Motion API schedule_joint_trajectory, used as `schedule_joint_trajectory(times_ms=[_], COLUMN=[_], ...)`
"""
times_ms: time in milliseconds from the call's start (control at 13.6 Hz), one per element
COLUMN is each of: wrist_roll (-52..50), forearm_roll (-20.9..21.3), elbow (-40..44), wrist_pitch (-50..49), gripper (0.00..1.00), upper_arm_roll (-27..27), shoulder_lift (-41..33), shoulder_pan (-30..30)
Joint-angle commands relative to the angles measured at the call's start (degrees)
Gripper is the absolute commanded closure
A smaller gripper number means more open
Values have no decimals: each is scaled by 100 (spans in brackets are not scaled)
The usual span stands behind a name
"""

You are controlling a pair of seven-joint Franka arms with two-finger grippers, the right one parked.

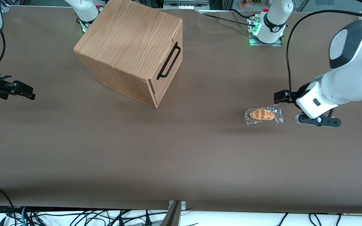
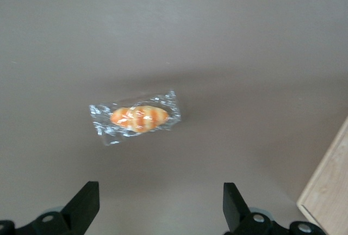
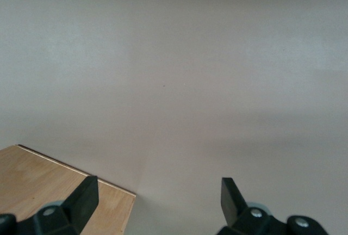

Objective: Open top drawer with left arm
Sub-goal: 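Move the left gripper over the table toward the cabinet's black drawer handle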

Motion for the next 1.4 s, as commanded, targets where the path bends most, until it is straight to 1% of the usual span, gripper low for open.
schedule_joint_trajectory(times_ms=[0, 148, 443, 812, 1328], wrist_roll=[-627, -1023, -1331, -2078, -2168], forearm_roll=[-103, -103, -103, -103, -103], elbow=[-126, -135, -223, -206, -206], wrist_pitch=[-18, 8, 43, 210, 483], gripper=[0, 0, 0, 0, 0], upper_arm_roll=[-395, -519, -528, -528, -528], shoulder_lift=[-44, -35, 0, 78, 219], shoulder_pan=[5, -135, -539, -1119, -1875])
